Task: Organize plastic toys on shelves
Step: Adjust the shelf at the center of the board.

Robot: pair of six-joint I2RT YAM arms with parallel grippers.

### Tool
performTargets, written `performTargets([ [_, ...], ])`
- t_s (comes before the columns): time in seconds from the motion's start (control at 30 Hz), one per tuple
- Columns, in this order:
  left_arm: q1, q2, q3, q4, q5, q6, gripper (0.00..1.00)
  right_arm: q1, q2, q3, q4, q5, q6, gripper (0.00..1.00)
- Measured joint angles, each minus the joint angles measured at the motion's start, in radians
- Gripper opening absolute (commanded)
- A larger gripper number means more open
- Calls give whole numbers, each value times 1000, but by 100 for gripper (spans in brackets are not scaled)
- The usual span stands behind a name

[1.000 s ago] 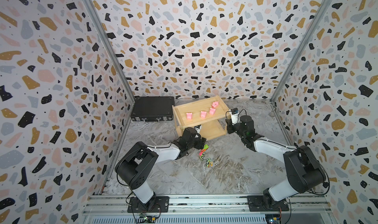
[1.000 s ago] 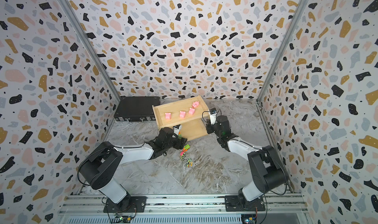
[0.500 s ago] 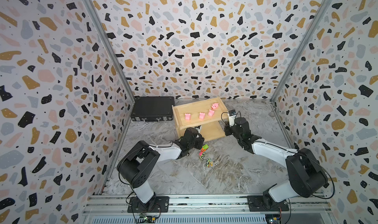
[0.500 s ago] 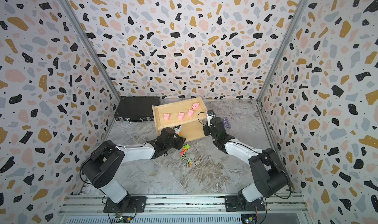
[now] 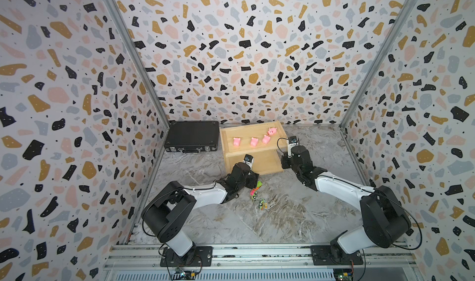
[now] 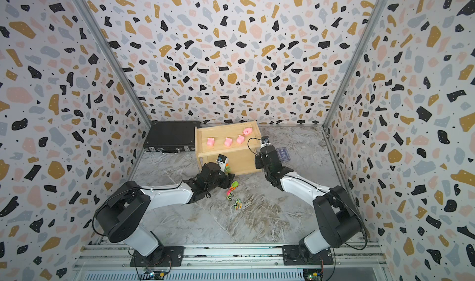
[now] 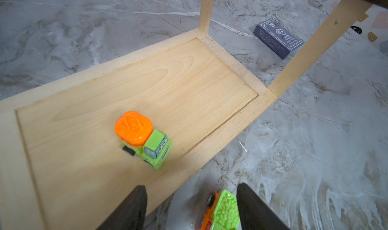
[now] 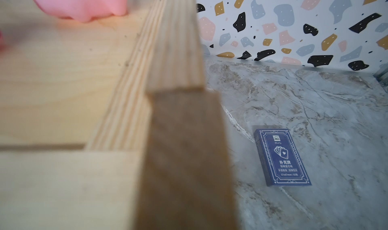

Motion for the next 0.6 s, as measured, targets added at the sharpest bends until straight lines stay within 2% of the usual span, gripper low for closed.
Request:
performTargets([
  [0.23, -8, -11, -6, -14, 26, 4, 75, 0, 3, 12, -18, 10, 11, 0],
  [0.6, -11, -150, -102, -93, 122, 15, 76, 0, 19, 34, -35, 14, 31, 0],
])
